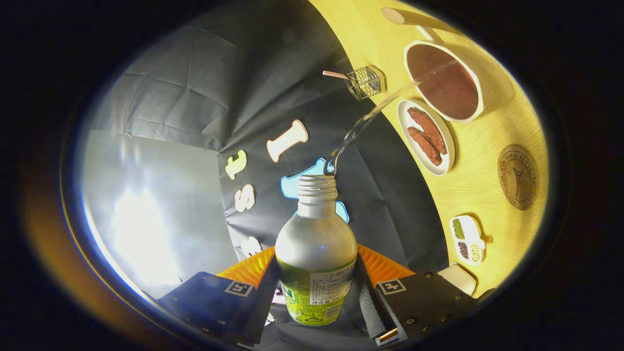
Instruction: Take the bottle from table, then pour the juice into the cup, finally place the bottle on the coaster
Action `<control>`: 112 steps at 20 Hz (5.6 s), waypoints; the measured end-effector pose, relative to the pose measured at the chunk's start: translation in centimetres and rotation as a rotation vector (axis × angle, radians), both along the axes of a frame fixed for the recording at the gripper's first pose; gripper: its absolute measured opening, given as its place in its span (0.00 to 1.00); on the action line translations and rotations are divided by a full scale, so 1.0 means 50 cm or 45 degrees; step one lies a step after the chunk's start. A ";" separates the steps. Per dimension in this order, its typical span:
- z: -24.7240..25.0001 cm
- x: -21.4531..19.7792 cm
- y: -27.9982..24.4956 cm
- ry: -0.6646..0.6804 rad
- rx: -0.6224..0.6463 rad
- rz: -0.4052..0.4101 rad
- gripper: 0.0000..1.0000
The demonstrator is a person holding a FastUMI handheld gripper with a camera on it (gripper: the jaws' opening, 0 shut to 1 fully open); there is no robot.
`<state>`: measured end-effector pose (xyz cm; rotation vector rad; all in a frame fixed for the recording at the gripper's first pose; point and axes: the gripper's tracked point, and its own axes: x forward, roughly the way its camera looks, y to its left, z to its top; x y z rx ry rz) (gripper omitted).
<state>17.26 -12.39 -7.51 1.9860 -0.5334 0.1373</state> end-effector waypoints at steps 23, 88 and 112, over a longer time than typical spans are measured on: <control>-0.094 0.007 -0.045 0.107 0.118 -0.039 0.78; -0.121 -0.020 -0.024 0.544 -1.014 -0.097 0.78; -0.111 0.042 0.042 1.008 -2.425 -0.259 0.78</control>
